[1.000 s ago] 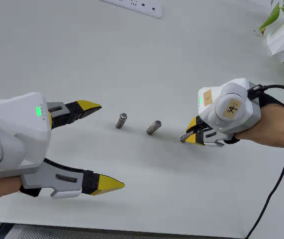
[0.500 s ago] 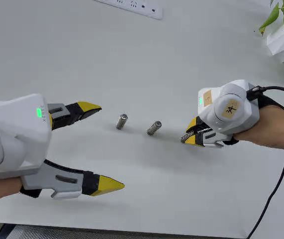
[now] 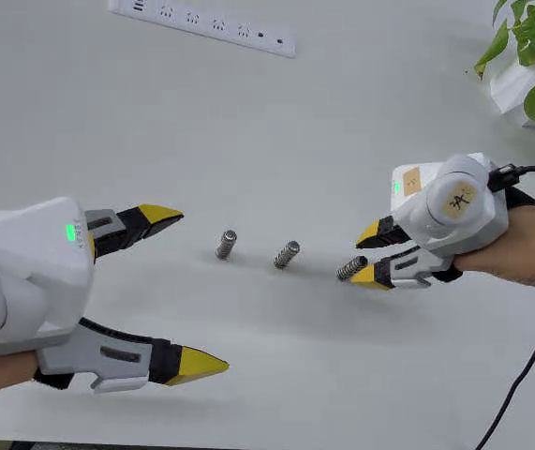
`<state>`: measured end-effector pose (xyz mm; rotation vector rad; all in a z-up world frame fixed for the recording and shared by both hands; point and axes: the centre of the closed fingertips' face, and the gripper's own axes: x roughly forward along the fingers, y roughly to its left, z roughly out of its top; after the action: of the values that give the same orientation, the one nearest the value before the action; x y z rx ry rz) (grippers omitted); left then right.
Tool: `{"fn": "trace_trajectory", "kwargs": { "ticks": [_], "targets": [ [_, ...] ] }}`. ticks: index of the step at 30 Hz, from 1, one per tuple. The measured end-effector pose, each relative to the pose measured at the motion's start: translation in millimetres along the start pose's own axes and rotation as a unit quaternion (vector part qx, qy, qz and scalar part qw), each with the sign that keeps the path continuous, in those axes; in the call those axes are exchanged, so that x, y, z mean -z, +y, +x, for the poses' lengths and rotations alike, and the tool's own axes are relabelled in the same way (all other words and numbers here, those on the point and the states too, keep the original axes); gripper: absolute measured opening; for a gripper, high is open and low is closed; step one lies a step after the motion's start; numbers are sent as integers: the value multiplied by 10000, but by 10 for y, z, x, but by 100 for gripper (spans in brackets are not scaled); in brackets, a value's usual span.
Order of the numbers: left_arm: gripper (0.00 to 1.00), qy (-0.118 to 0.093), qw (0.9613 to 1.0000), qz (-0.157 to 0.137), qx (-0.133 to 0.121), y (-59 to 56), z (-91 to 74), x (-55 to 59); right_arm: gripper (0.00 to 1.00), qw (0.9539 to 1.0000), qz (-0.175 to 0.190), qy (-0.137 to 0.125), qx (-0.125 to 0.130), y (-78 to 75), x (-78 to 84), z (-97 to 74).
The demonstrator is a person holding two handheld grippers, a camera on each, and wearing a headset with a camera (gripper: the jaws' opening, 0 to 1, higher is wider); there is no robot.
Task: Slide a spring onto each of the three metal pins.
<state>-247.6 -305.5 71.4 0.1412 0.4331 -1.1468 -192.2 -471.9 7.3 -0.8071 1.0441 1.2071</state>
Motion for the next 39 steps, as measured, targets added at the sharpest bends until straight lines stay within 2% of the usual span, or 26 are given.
{"fn": "trace_trajectory", "kwargs": {
  "ticks": [5, 9, 13, 19, 24, 30, 35, 39],
  "targets": [
    [92, 65, 10000, 50, -56, 21, -40, 10, 33, 9983, 359, -440, 121, 10, -45, -163],
    [94, 4, 9999, -19, -141, 55, -71, -10, 39, 9950, 584, -791, 178, 42, -51, -289],
    [96, -51, 9996, -90, -251, 89, -107, -23, 45, 9881, 858, -1249, 259, 93, -51, -423],
    [99, -2, 9995, -59, -325, 77, -163, 12, 58, 9783, 1070, -1730, 388, 236, 10, -573],
    [99, 52, 9992, -63, -384, 80, -196, 72, 73, 9664, 1296, -2160, 518, 338, 133, -652],
    [99, 207, 9989, 26, -419, 94, -215, 165, 85, 9576, 1477, -2407, 566, 446, 290, -662],
    [99, 185, 9986, -13, -485, 114, -218, 174, 98, 9495, 1576, -2632, 655, 472, 363, -664],
    [99, 218, 9985, -8, -509, 105, -223, 207, 99, 9487, 1544, -2684, 645, 510, 402, -658]
  ]
}}
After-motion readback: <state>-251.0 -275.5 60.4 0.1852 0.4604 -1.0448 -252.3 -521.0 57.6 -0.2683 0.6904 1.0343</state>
